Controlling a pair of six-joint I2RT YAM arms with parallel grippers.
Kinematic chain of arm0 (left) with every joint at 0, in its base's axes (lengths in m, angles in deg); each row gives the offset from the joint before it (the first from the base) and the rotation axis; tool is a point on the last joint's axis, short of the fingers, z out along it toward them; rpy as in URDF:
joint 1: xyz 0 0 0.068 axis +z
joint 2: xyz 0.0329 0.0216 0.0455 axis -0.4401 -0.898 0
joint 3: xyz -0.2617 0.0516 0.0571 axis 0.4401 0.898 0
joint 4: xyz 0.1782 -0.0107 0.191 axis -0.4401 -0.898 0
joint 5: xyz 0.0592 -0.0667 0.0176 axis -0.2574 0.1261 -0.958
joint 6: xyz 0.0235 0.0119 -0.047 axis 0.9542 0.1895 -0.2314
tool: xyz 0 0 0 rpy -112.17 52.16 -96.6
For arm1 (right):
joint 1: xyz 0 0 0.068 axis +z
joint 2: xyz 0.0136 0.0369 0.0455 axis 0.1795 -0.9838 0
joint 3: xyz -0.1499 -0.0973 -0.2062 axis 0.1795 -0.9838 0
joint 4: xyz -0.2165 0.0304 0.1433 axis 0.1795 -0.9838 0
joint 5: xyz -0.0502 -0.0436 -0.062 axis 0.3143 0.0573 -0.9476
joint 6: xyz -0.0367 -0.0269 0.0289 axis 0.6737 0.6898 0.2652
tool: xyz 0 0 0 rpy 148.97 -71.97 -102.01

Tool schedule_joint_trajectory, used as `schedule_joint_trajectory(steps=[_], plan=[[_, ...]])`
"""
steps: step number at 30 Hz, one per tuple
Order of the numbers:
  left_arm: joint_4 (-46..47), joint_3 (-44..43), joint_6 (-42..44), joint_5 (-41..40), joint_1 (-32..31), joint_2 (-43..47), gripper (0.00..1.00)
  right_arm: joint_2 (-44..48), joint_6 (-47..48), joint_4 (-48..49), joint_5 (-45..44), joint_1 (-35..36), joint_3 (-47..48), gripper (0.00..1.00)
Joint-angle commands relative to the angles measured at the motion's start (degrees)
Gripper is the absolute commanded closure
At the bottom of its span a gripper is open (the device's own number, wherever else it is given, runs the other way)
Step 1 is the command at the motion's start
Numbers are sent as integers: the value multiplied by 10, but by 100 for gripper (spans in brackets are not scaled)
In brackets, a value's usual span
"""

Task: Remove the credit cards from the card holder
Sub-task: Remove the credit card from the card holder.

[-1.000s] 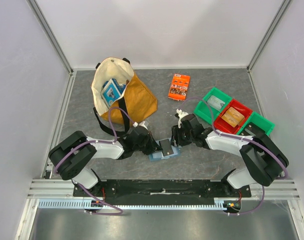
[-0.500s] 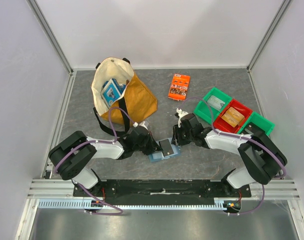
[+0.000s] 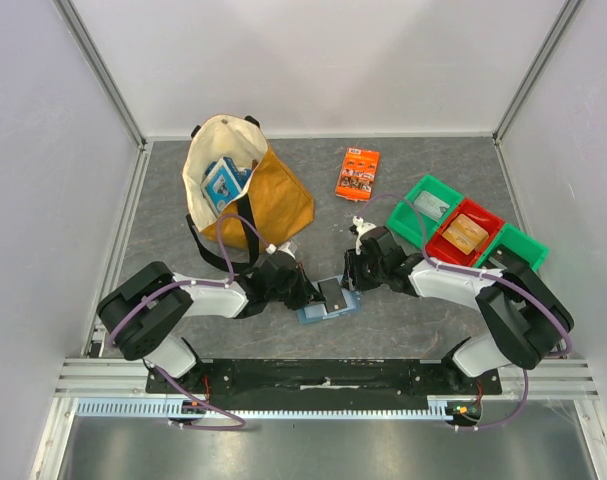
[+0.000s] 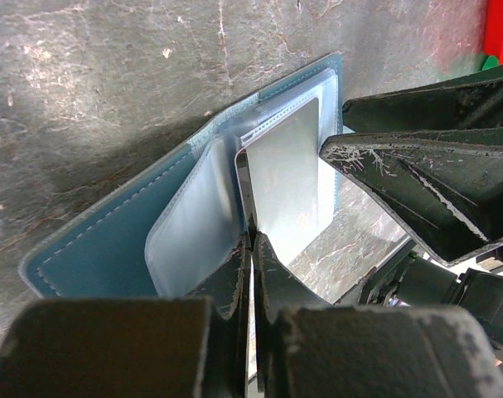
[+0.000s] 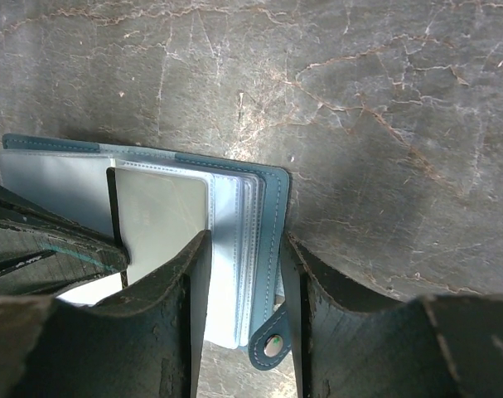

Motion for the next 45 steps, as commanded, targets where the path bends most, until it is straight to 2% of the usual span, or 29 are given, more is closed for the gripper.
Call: schedule_joint_trajectory(steps=[1,5,12,15,20,25,38,45], plan=[[-24,-10,16,-1,3,-12,98,1,-1,-9,0,2,18,55],[-24,-11,15,-1,4,-11,98,-14,4,-14,-3,2,12,59],[-24,-15,15,1,2,-17,98,-22,8,-28,-5,2,10,59],[-32,-19,19,0,3,-17,98,-12,-8,-33,-8,1,14,56],[-50,-28,31,-1,3,-15,98,2,-25,-45,-7,1,34,44],[-60,-35,37,1,3,-15,98,1,-21,-63,-4,1,51,43],[-60,-42,38,2,3,-17,98,-39,-4,-72,2,1,56,53],[-59,-31,27,-5,3,-7,98,-39,9,-90,-14,1,52,66]])
